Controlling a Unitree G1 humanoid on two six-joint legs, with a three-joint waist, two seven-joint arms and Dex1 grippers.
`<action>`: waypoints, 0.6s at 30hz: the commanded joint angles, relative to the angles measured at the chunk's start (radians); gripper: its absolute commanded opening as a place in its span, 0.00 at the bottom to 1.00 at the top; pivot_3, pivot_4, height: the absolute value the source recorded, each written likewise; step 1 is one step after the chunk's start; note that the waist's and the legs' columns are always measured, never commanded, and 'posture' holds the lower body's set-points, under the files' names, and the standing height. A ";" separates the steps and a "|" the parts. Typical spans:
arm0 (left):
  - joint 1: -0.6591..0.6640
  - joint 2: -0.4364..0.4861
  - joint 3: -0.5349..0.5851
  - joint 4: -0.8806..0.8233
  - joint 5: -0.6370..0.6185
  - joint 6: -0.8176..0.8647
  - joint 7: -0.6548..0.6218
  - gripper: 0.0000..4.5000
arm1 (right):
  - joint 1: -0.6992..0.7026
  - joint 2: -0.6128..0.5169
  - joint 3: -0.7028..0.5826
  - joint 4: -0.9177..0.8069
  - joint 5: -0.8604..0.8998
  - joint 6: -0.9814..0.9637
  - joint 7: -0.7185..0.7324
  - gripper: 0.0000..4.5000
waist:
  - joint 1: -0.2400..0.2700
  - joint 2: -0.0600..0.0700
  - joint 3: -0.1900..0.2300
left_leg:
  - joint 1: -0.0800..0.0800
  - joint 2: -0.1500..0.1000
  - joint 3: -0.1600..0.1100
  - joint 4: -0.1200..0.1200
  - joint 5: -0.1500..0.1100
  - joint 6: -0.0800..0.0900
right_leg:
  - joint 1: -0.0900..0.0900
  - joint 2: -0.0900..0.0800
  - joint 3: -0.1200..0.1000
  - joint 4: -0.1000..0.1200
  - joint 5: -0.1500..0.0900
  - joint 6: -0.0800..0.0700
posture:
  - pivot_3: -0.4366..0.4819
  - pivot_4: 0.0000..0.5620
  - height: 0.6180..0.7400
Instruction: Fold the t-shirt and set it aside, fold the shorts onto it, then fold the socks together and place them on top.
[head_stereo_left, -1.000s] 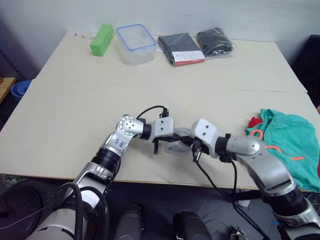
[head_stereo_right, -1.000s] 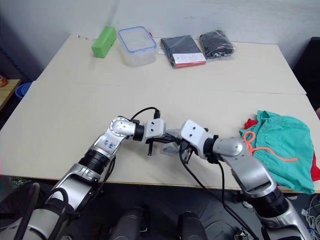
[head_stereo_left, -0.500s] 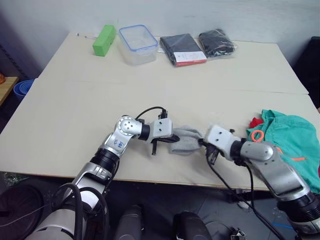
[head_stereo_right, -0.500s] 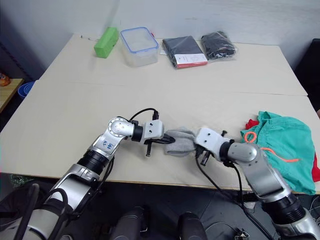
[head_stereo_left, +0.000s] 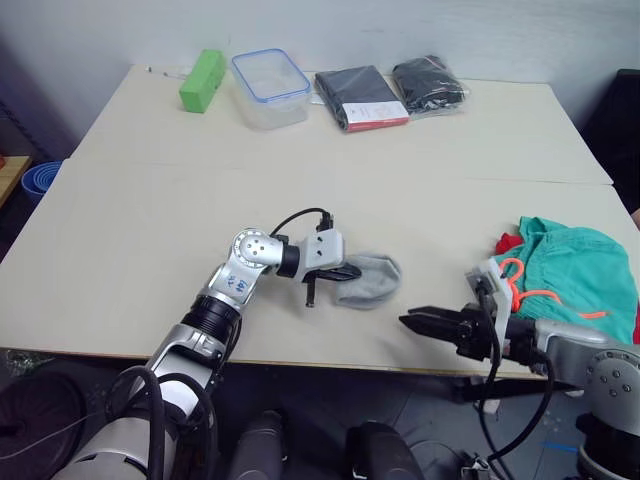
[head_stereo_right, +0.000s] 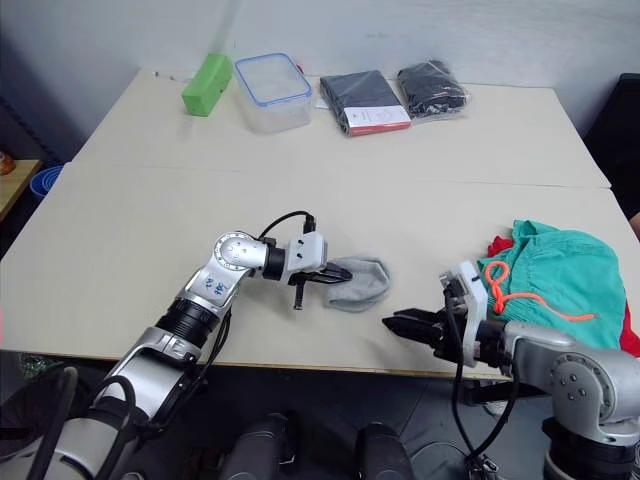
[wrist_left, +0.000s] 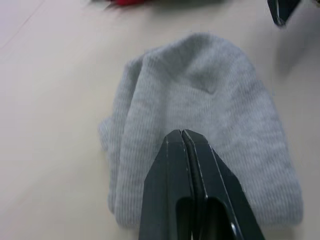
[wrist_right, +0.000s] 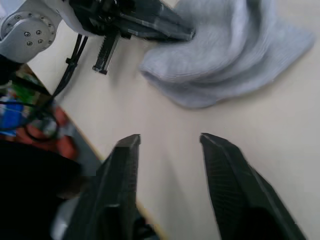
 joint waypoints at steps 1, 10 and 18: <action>-0.026 -0.010 0.000 -0.010 0.002 -0.031 0.002 0.00 | -0.042 0.091 -0.087 0.104 0.129 0.019 -0.203 0.77 | 0.000 0.000 0.000 | 0.000 0.000 0.000 0.000 0.000 0.000 | -0.001 0.000 0.000 0.000 0.000 0.000 | 0.48 0.27 1.00; -0.031 -0.015 -0.004 0.020 0.022 -0.056 0.003 0.00 | -0.197 0.246 -0.123 0.389 0.323 0.019 -0.667 1.00 | -0.017 0.001 0.000 | 0.001 0.000 0.002 0.000 0.002 -0.002 | -0.002 0.000 0.003 0.002 0.000 0.000 | 0.48 0.27 1.00; -0.009 -0.001 -0.006 -0.003 0.029 -0.057 0.001 0.00 | -0.326 0.356 -0.104 0.536 0.236 -0.014 -0.805 1.00 | -0.041 0.002 -0.002 | 0.002 0.002 0.003 -0.001 0.002 -0.001 | -0.003 0.002 0.004 0.005 0.000 -0.001 | 0.48 0.27 1.00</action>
